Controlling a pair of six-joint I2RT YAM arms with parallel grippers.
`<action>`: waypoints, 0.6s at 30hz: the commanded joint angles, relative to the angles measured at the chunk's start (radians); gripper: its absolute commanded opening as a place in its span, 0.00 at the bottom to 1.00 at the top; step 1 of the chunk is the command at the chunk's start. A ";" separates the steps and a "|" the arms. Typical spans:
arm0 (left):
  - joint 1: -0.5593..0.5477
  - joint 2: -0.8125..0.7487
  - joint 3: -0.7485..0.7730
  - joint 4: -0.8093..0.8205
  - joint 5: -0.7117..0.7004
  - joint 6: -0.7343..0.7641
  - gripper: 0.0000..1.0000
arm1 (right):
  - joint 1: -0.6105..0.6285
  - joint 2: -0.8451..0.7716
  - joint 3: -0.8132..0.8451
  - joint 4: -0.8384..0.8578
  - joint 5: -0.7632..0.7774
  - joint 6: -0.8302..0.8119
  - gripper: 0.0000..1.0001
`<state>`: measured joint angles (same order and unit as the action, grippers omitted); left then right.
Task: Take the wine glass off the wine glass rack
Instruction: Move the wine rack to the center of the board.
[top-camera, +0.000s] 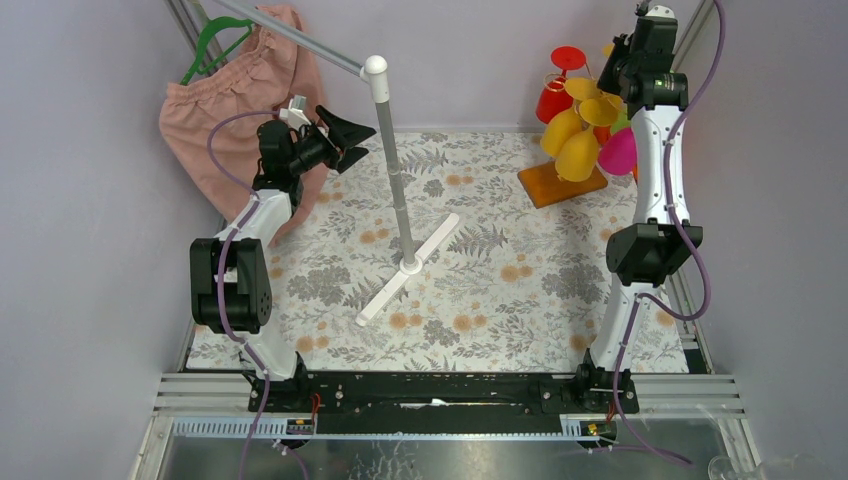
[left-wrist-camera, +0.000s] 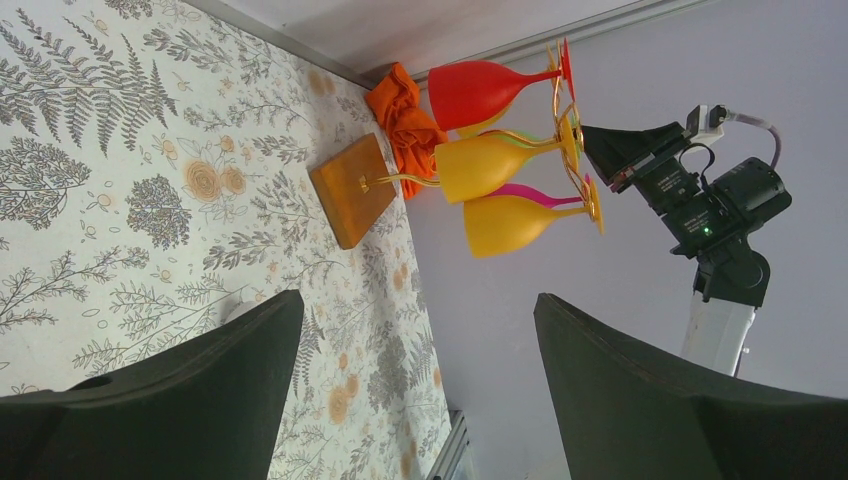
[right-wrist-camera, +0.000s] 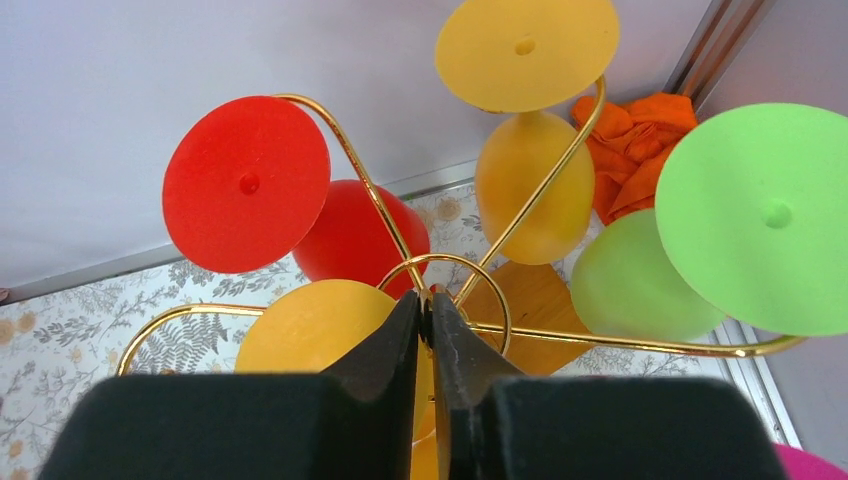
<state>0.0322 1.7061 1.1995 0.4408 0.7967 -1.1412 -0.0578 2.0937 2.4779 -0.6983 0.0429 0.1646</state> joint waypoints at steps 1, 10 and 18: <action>-0.008 0.002 0.035 0.009 -0.005 0.014 0.93 | 0.032 -0.046 0.064 0.005 -0.041 0.033 0.00; -0.008 0.001 0.041 0.004 -0.005 0.015 0.93 | 0.033 -0.070 0.056 0.005 -0.091 0.050 0.00; -0.009 -0.003 0.038 0.006 -0.004 0.014 0.92 | 0.050 -0.106 0.027 0.003 -0.101 0.048 0.00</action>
<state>0.0322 1.7061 1.2102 0.4400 0.7963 -1.1412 -0.0521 2.0842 2.4897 -0.7334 0.0124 0.1917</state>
